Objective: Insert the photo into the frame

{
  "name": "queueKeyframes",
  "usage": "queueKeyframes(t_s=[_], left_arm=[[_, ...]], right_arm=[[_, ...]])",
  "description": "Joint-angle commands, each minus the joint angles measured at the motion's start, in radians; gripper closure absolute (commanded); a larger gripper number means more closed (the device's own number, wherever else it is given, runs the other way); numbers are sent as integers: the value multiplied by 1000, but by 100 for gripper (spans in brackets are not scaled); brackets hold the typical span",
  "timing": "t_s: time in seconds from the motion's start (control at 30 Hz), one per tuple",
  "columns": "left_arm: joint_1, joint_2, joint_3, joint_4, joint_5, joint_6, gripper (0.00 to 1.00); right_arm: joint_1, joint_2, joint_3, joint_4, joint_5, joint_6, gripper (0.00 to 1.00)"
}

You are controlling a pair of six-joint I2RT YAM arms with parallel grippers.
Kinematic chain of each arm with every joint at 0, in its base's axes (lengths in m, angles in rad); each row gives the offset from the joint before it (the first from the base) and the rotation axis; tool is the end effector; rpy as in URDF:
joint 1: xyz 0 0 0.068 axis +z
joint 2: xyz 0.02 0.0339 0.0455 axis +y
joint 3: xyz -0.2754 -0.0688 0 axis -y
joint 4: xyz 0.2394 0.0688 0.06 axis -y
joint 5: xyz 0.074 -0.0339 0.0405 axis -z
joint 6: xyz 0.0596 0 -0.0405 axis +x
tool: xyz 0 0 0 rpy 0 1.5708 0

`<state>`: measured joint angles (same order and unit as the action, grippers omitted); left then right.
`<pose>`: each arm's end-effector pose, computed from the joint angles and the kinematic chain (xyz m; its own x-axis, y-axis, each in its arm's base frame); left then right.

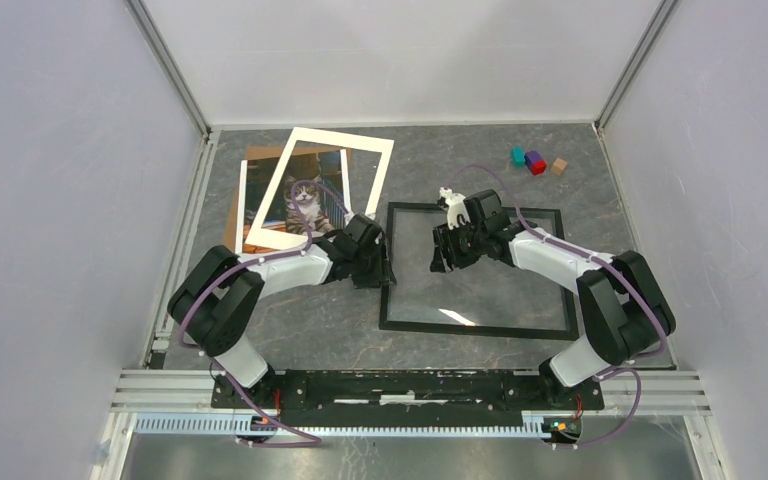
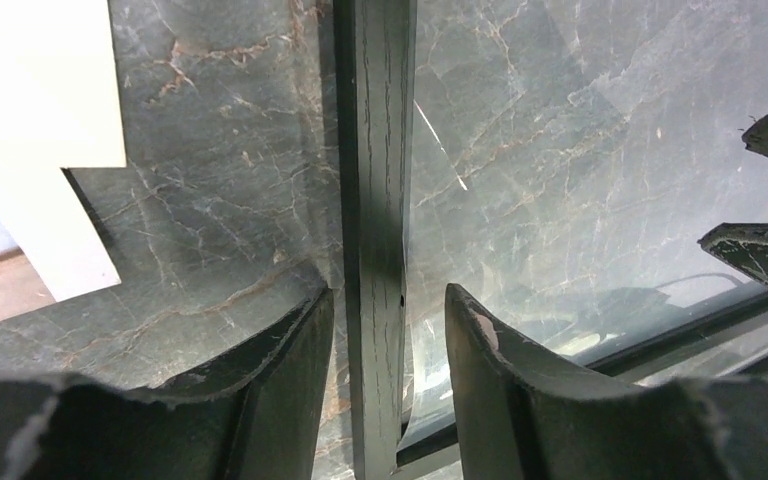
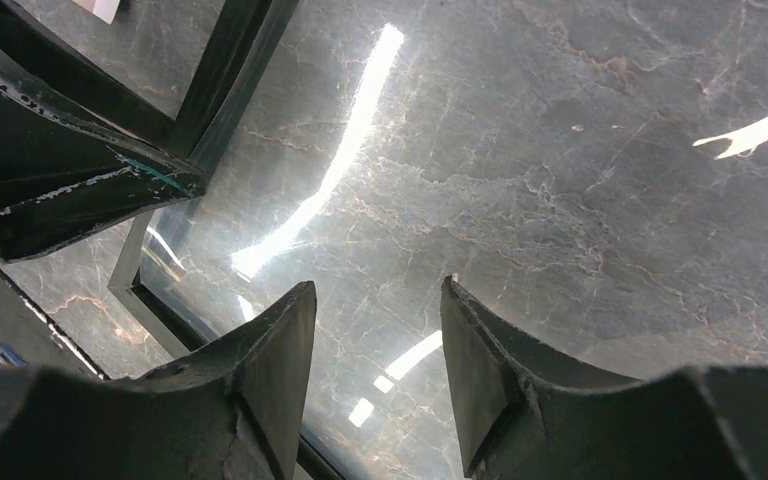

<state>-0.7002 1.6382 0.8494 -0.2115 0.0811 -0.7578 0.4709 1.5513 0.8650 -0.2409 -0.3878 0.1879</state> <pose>0.2430 -0.2111 0.1484 -0.9319 -0.1106 -0.3454 0.0484 0.9059 -0.4207 0.2708 0.1632 0.1802 -0.8166 -0.2217 -0.5330 -0.4781 0.7771 0.4093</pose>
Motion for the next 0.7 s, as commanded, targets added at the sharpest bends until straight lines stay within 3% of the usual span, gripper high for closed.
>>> queueKeyframes(t_s=[0.0,0.17,0.3,0.53,0.67], left_arm=[[-16,77,-30,-96,-167,86,48],[-29,77,-32,-101,-206,109,49],[-30,28,-25,-109,-156,113,47],[-14,-131,18,-149,-51,142,29],[9,-188,38,-148,57,171,21]], right_arm=[[-1,-37,17,18,50,6,45],[-1,-33,20,5,70,-6,45],[-2,-46,8,-24,89,-32,43],[-23,-152,-9,-157,353,-114,29],[-116,-238,-34,-199,469,-130,23]])
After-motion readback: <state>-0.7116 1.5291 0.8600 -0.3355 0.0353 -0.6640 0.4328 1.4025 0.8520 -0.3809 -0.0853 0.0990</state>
